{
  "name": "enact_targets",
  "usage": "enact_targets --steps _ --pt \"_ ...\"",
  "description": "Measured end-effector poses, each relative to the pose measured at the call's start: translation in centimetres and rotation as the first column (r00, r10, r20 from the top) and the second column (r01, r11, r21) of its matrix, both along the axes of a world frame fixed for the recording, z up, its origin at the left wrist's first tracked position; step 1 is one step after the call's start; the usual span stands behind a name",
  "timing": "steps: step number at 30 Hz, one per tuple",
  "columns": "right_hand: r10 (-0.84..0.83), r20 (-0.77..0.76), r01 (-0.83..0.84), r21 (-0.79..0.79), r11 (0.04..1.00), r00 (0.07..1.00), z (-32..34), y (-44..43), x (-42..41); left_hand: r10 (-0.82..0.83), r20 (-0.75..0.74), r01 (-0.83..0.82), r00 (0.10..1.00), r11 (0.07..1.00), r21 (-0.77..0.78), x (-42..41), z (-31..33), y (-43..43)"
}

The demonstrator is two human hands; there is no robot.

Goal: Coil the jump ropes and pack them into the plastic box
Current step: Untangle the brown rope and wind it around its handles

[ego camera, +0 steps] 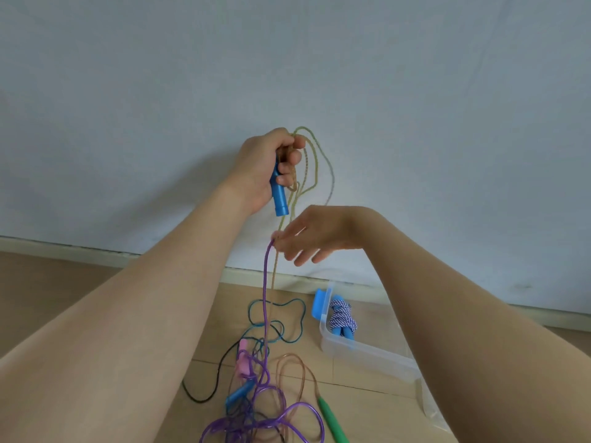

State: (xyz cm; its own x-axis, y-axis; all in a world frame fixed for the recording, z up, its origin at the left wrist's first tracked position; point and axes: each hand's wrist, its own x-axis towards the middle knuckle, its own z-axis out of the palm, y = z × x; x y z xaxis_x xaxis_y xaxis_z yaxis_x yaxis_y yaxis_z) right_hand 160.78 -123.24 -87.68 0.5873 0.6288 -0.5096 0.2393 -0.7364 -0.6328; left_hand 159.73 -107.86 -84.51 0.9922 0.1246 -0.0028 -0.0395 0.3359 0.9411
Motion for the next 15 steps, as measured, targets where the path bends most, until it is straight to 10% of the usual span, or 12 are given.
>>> enact_targets --steps 8,15 --pt "-0.079 0.01 0.078 0.056 0.995 0.997 -0.3 -0.2 0.4 0.166 -0.017 -0.167 0.986 0.984 -0.056 0.1 -0.1 1.1" --pt "-0.18 -0.204 0.216 0.173 0.961 0.962 0.4 -1.3 0.7 0.403 -0.104 -0.344 0.909 0.868 0.359 0.4 -1.5 1.5"
